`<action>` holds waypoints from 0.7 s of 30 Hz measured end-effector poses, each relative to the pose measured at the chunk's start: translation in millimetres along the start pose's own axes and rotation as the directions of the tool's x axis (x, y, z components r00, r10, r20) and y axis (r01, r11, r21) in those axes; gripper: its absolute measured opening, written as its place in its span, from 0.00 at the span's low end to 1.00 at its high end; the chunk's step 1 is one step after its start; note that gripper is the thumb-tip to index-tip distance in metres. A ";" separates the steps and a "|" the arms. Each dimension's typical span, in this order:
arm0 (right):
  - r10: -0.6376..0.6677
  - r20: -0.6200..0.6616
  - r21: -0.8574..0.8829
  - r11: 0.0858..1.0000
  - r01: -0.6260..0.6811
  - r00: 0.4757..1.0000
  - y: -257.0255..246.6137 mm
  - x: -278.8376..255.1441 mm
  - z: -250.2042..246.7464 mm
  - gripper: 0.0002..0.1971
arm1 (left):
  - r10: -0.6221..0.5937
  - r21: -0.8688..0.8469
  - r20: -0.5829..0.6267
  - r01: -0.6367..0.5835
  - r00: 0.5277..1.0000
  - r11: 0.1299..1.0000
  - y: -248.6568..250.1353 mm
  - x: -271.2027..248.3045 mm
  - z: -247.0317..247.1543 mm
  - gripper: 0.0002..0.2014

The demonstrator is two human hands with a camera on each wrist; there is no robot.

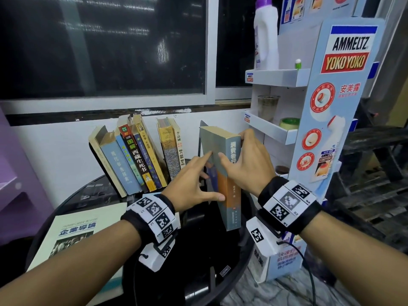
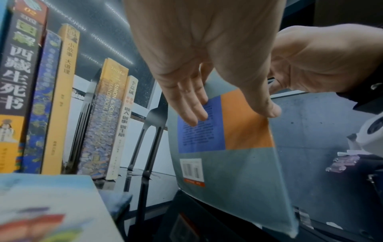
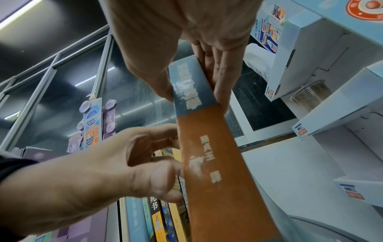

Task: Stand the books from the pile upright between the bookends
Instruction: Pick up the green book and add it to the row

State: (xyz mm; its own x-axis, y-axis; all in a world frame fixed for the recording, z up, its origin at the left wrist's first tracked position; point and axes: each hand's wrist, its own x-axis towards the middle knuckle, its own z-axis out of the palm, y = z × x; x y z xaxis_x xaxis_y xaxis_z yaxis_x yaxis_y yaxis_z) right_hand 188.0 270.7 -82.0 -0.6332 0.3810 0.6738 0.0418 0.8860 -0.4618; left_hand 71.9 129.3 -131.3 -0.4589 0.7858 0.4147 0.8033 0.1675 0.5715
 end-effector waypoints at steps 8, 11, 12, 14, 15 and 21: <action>0.023 -0.071 0.010 1.000 -0.022 0.997 -3.5 17.3 0.3 0.23 | 0.073 0.356 -0.089 -0.036 0.993 0.934 -17.8 27.8 -35.4 0.51; 0.001 -0.085 0.041 0.999 0.002 0.996 -7.3 23.7 6.2 0.23 | 0.056 0.434 -0.123 0.003 0.991 0.901 -24.9 41.2 -51.7 0.51; -0.008 -0.091 0.050 0.999 0.013 0.996 -8.3 25.8 9.0 0.23 | 0.042 0.443 -0.130 0.021 0.991 0.896 -27.6 45.8 -57.8 0.52; -0.021 -0.096 0.056 0.998 0.027 0.995 -9.5 31.0 13.7 0.23 | 0.013 0.459 -0.145 0.055 0.989 0.887 -33.7 56.2 -70.8 0.53; -0.024 -0.096 0.054 0.998 0.029 0.995 -9.9 33.6 15.8 0.23 | 0.001 0.471 -0.150 0.070 0.989 0.879 -36.3 61.3 -77.3 0.54; -0.036 -0.103 0.031 0.999 0.039 0.994 -13.8 51.6 22.1 0.23 | -0.076 0.583 -0.108 0.125 0.991 0.803 -54.4 93.3 -107.0 0.56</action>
State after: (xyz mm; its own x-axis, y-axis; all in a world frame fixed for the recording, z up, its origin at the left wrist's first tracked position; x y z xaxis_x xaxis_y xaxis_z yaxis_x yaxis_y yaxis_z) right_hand 137.7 272.2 -53.7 -0.5511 0.3741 0.7459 -0.0068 0.8918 -0.4524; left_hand -55.2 129.8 -47.9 -0.5573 0.7018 0.4438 0.8087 0.5799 0.0984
